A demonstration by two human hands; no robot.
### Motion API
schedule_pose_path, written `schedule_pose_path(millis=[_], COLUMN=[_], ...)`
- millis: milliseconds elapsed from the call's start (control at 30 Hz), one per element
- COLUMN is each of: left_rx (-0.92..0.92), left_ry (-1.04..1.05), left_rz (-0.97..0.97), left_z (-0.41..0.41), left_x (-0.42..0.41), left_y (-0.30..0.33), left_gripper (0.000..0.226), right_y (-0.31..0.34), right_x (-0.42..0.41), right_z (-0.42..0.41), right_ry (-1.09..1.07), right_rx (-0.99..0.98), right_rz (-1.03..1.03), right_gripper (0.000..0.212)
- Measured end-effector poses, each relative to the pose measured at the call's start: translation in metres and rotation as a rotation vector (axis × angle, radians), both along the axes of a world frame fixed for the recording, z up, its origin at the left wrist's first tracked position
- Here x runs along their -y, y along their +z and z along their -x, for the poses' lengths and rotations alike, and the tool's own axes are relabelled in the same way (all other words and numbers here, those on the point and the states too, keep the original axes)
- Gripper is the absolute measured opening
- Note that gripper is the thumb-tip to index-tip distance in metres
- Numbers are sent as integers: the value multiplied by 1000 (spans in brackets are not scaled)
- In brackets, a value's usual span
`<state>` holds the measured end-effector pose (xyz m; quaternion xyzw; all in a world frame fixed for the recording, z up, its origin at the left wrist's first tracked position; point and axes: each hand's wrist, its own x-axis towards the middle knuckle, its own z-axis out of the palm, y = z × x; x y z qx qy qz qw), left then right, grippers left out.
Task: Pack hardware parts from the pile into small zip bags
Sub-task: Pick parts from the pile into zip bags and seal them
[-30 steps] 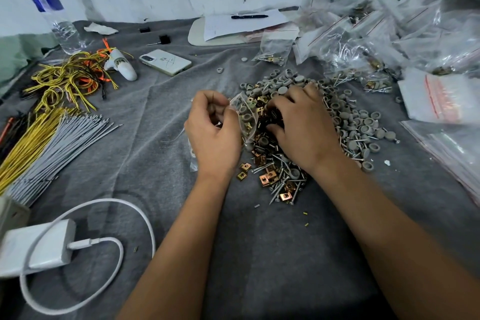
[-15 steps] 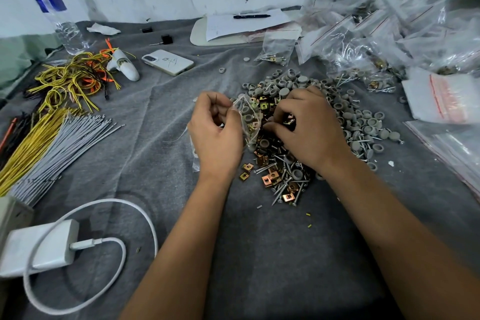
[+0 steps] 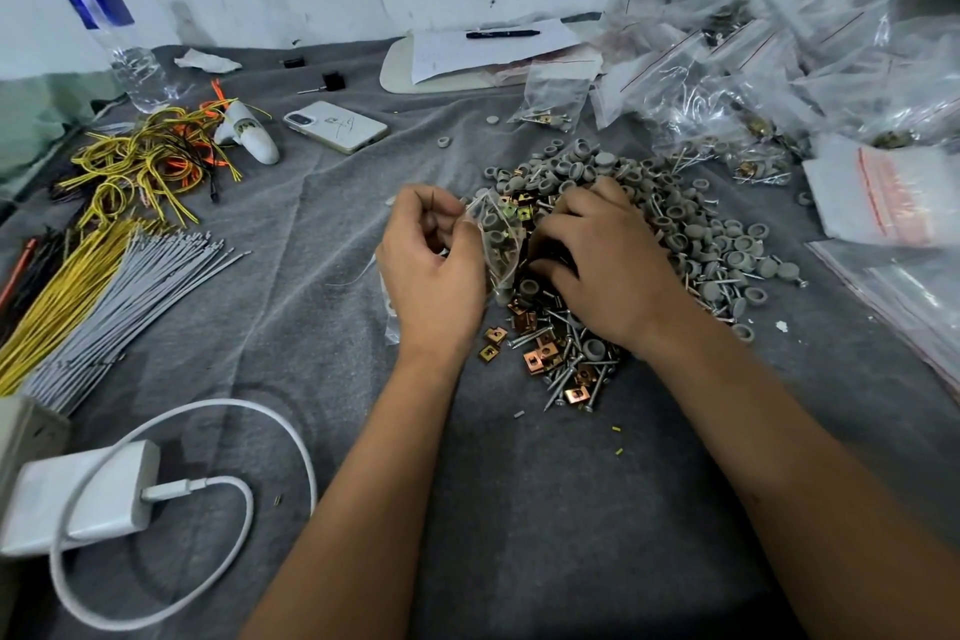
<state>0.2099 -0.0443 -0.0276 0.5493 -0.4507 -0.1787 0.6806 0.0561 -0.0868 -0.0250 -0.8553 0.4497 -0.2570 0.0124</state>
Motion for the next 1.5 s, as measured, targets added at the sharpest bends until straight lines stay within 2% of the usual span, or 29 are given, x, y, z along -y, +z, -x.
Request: schedule_pose_path(millis=[333, 467, 533, 633, 733, 900, 1033, 1233, 1400, 1500], left_rx=[11, 58, 65, 59, 59, 62, 84, 164, 150, 115], left_ry=[-31, -51, -53, -55, -60, -54, -62, -59, -31, -5], left_rz=[-21, -27, -30, -27, -31, -25, -33, -2, 36, 60], left_z=[0, 2, 1, 1, 0, 1, 0, 2, 1, -1], left_x=[2, 2, 2, 3, 3, 2, 2, 3, 3, 2], left_y=[-2, -3, -3, -3, -4, -4, -7, -6, -4, -2], left_gripper=[19, 21, 21, 23, 26, 28, 23, 27, 26, 23], right_y=[9, 10, 9, 8, 8, 10, 14, 12, 14, 13], right_x=[-3, -4, -2, 2, 2, 1, -5, -11, -9, -12], right_z=[1, -2, -1, 2, 5, 5, 1, -6, -2, -6], right_ry=[62, 136, 126, 50, 2, 15, 84, 180, 181, 279], right_rx=[606, 711, 695, 528, 449, 432, 421, 358, 455, 428], right_rz=[-123, -249, -257, -180, -155, -124, 26, 84, 129, 71], right_gripper=[8, 18, 23, 26, 20, 16, 17, 31, 10, 26])
